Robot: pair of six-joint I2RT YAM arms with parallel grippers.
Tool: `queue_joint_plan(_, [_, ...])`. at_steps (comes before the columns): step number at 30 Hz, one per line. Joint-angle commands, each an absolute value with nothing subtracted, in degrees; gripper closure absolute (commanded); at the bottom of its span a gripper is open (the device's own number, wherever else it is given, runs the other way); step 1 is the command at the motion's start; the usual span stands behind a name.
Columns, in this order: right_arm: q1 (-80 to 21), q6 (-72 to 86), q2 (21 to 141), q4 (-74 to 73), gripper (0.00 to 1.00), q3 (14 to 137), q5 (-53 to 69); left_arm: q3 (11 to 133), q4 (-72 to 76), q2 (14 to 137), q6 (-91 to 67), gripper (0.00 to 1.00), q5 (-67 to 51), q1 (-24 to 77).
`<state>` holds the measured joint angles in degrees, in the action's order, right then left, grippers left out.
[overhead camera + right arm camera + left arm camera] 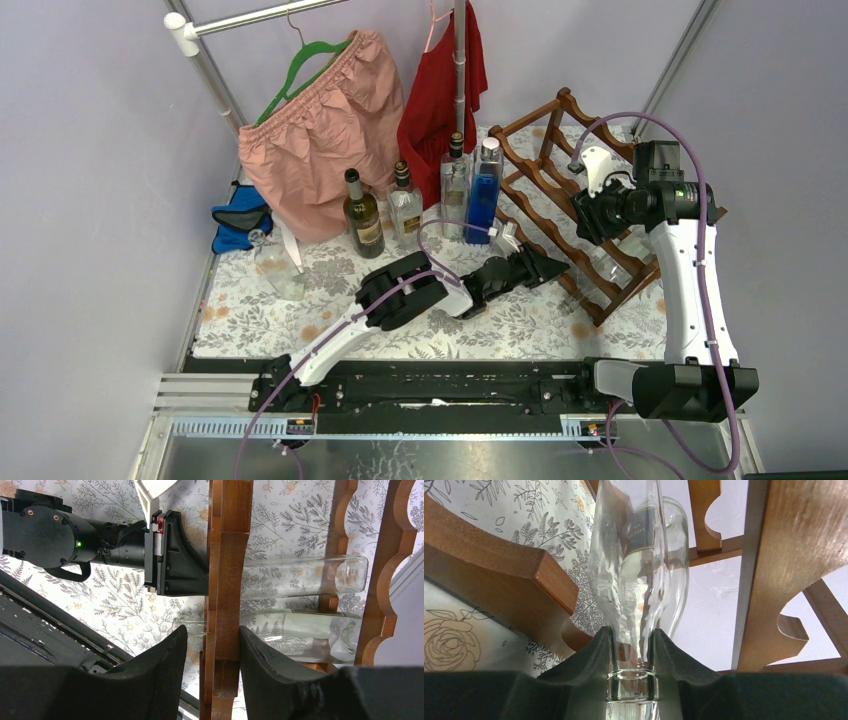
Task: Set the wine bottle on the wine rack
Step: Place the wine bottle in the wine rack.
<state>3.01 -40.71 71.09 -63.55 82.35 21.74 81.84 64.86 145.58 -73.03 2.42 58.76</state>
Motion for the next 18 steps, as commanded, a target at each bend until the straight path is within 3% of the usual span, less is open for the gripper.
queue_joint_plan(1, [2.6, -41.1, 71.1, -63.6, 0.51, 83.8, 22.9, 84.9, 66.5, 146.1, -74.0, 1.00, 1.2, 58.3])
queue_joint_plan(18, [2.6, -41.3, 70.8, -64.0, 0.51, 83.7, 23.3, 85.7, 59.5, 145.5, -66.2, 1.00, 2.8, 58.2])
